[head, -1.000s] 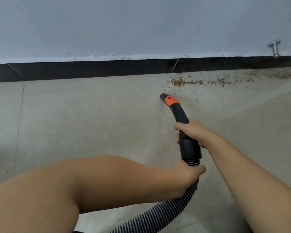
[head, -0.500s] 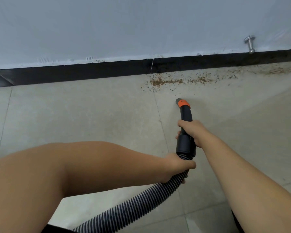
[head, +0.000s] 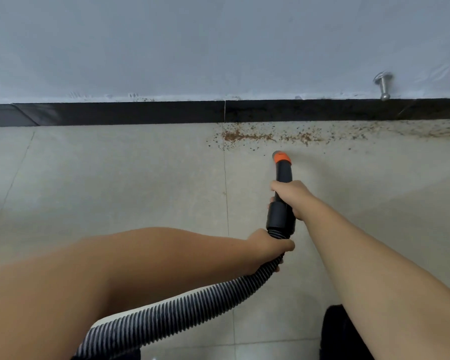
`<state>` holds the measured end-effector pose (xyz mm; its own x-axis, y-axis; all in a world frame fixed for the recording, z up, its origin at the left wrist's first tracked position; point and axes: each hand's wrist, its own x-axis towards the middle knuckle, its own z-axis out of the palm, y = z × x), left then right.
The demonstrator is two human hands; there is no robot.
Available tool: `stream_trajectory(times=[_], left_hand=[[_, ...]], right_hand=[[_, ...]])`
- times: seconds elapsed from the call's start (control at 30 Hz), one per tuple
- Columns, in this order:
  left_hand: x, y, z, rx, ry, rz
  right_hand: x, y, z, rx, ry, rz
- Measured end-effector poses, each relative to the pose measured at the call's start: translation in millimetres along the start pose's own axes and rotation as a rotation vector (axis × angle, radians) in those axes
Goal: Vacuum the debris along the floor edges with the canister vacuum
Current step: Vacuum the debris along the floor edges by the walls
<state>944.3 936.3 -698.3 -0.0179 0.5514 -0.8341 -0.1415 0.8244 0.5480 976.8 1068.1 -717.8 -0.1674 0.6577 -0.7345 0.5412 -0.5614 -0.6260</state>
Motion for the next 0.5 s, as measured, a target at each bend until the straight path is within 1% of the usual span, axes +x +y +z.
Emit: stream_trajectory(times=[0.17,0.27,0.33,0.5], left_hand=[[-1.1,-7.0,-2.2,-0.184,0.104,-0.013],[0.1,-5.0,0.0,-0.217,0.156,-0.018],[1.3,-2.7,4.9,-0.198,0.169,-0.020],[2.2,11.2,28.0,-0.065,0.168,-0.043]], right_hand=[[0.7,-13.7,33.4,-0.220,-0.205,-0.060],[5.2,-17.8,38.5,-0.273,-0.270,-0.097],[9.7,-14.7,32.1,-0.248,-0.266,-0.099],[18.1,-2.1,-5.8,-0.134,-0.120,-0.046]])
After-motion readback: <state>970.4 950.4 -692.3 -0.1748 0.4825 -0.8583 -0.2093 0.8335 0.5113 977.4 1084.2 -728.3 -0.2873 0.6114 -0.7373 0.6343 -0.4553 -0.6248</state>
